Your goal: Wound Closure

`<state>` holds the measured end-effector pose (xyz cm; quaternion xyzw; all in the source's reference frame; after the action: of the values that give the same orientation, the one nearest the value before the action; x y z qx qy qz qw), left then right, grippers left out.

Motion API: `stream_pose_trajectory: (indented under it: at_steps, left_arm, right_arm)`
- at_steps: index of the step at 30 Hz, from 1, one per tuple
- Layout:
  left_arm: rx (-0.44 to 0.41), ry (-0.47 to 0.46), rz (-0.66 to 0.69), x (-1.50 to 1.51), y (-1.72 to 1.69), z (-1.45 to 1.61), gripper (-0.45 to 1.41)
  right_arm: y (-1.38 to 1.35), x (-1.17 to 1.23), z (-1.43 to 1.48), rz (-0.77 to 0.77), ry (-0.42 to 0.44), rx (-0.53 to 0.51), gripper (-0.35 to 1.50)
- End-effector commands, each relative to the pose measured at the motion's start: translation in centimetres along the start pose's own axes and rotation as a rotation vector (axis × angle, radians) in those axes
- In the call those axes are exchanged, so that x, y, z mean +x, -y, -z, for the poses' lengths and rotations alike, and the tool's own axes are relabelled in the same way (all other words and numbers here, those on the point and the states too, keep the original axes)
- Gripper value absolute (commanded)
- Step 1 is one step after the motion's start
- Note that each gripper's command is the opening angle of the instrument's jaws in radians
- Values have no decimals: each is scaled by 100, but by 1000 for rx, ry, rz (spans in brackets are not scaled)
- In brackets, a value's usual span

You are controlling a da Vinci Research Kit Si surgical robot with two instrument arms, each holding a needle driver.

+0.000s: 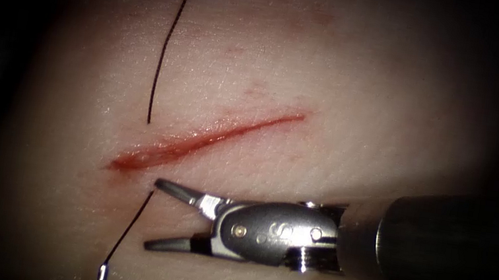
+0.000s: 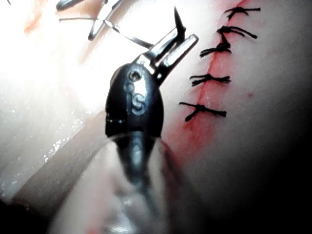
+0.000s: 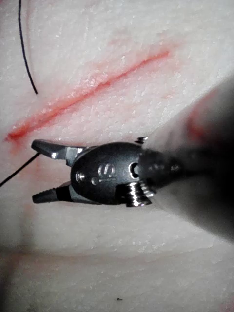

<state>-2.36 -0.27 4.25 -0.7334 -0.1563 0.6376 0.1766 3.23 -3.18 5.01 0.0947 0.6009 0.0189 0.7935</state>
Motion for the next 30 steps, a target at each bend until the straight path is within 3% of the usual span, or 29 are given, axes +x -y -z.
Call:
stream_pose_trajectory:
  at_steps: [1,6,8,11,15,21,30]
  left_arm:
    - [1,5,-12,-11,-4,-5,-45]
    - [22,20,-59,-10,-5,-1,-45]
    - [27,23,-76,-10,-6,1,-45]
    - [36,29,-99,-9,-7,4,-45]
    - [67,48,-164,-9,-7,7,-45]
    - [121,83,-244,-22,4,11,-45]
    - [195,137,-303,-74,8,20,-45]
  right_arm:
    - [7,-5,-15,8,12,-4,94]
    - [9,-13,-34,26,51,0,86]
    - [9,-18,-38,31,63,4,66]
    - [8,-25,-36,34,69,4,-35]
    - [10,-27,-23,28,85,-5,-35]
    - [21,-11,5,5,83,-38,-35]
    - [74,5,27,-13,70,0,-35]
